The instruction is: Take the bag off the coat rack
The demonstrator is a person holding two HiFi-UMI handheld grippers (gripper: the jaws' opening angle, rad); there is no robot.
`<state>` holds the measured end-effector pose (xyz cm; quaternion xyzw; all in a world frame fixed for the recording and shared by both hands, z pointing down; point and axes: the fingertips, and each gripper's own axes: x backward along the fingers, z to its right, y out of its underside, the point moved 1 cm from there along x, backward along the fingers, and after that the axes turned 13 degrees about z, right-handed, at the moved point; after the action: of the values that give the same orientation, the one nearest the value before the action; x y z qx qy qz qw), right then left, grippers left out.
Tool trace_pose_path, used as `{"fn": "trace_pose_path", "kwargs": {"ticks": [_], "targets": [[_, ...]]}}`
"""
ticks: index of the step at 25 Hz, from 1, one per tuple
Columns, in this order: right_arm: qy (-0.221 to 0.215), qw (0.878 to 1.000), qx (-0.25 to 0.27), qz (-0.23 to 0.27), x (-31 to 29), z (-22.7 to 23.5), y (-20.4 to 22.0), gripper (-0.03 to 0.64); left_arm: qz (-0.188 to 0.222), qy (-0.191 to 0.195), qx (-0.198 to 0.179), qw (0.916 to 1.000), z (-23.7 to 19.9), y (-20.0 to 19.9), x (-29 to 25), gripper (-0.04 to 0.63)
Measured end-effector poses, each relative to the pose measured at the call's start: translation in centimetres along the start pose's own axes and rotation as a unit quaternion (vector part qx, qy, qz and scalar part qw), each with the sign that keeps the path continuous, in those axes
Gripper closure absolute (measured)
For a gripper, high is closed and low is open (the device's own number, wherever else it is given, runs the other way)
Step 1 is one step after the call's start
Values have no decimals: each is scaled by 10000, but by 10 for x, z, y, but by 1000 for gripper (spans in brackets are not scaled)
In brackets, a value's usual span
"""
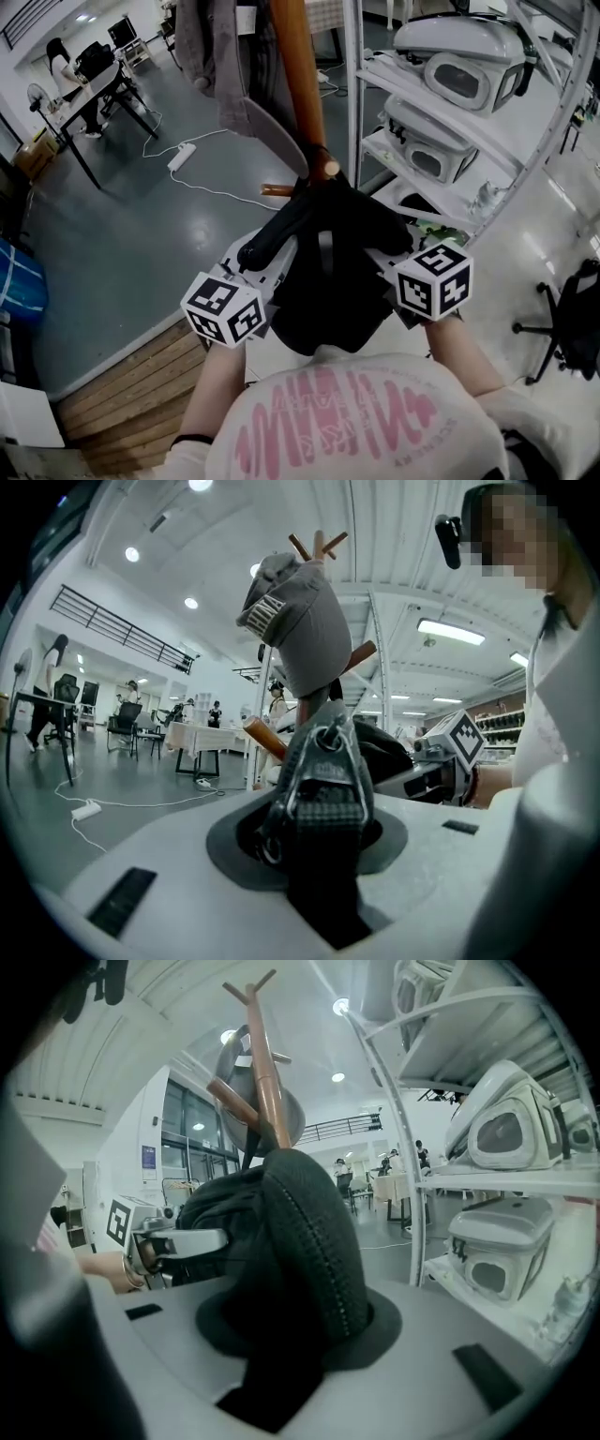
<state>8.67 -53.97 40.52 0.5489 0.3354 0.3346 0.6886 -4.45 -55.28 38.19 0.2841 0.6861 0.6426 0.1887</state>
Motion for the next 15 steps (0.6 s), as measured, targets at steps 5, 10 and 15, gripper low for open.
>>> {"fn": "trace_pose_path", "kwargs": {"ticks": [5,10,15], "targets": [[90,9996,271,-37,8,-5,-8,486,98,-49,187,9998,8,0,7,488],[113,9996,266,-8,15,-2,-14,486,199,-141,-142,9996,15,-6,3,489],[162,9994,292,46,24,-3,-17,485,247,-105,-214,9994,23,-11,4,489]]}}
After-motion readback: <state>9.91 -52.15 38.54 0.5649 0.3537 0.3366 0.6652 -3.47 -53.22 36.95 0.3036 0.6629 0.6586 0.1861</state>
